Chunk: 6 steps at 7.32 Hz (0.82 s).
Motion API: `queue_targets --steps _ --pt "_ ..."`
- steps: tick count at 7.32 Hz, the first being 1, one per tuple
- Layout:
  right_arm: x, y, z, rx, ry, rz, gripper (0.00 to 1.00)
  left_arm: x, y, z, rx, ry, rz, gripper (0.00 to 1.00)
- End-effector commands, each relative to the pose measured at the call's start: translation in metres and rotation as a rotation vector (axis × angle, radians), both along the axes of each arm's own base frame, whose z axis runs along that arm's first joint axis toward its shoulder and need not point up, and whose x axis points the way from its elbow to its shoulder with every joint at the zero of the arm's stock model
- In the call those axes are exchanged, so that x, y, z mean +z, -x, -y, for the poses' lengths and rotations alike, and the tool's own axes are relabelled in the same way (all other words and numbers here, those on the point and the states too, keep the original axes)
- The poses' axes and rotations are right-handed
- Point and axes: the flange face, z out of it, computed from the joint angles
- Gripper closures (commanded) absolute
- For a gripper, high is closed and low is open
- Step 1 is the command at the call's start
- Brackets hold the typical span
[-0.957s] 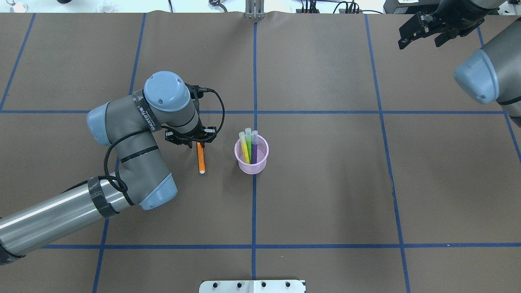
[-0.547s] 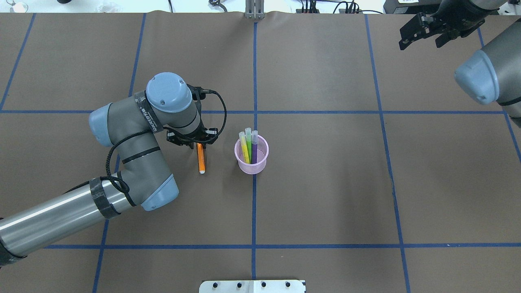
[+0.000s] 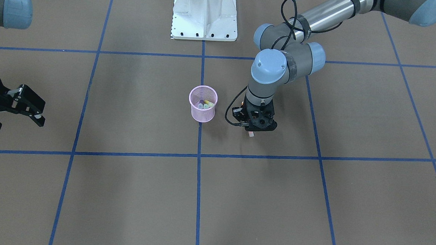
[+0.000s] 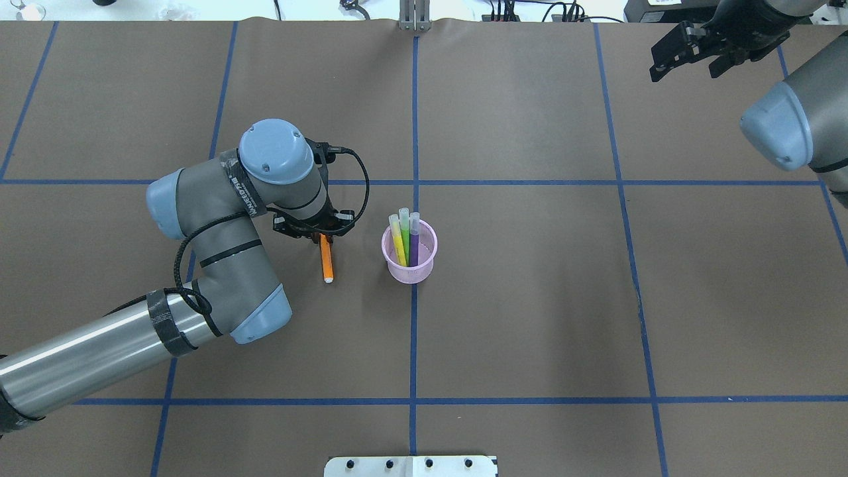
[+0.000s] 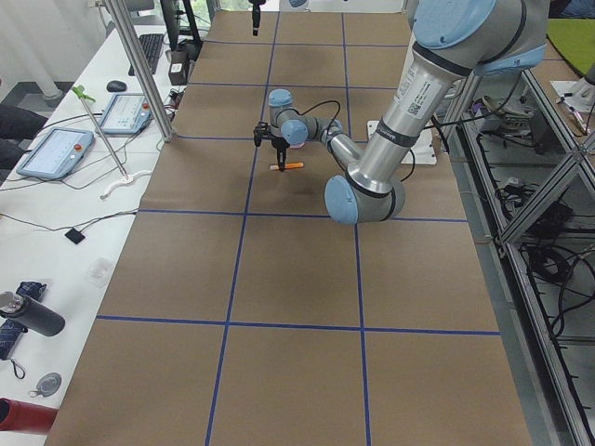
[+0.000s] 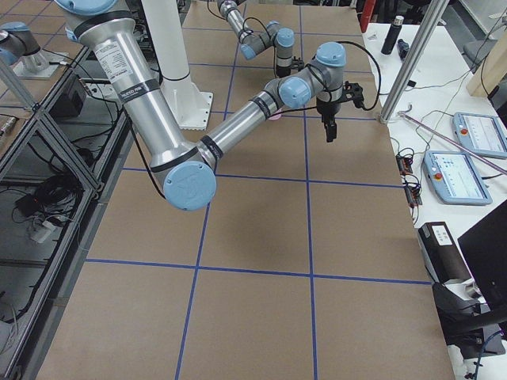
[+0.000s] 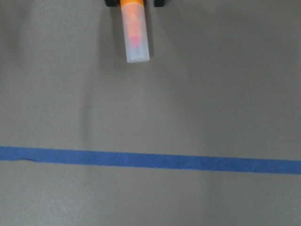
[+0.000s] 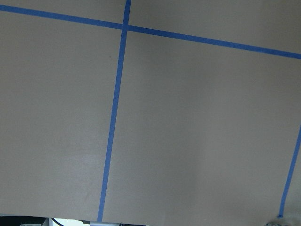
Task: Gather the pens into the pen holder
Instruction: 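Lift the orange marker with the left gripper and carry it over the cup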
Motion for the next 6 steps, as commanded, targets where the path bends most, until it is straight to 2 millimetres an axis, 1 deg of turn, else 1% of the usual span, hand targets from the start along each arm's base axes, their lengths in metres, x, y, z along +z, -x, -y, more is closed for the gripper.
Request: queue_targets --steps 1,2,3,4,5,6 --pt "0.0 0.0 0.0 0.0 -0.001 0.0 0.0 -0.003 0.001 0.0 -0.002 -0.002 -0.004 0.98" --pt "0.0 0.0 0.0 0.0 -0.001 0.0 0.0 -0.019 0.011 -0.001 -0.01 -0.024 -0.032 1.0" --pt "0.0 0.0 0.0 0.0 -0.001 0.0 0.0 -0.051 0.033 -0.001 -0.031 -0.071 -0.087 1.0" --pt "0.0 0.0 0.0 0.0 -0.001 0.0 0.0 -0.089 0.061 -0.008 -0.067 -0.158 -0.147 1.0" --pt "0.001 -0.001 0.0 0.001 -0.001 -0.001 0.0 -0.125 0.086 -0.021 -0.058 -0.298 -0.227 1.0" --pt "0.001 -0.001 0.0 0.001 0.001 -0.001 0.0 -0.151 0.105 -0.033 -0.054 -0.378 -0.31 1.0"
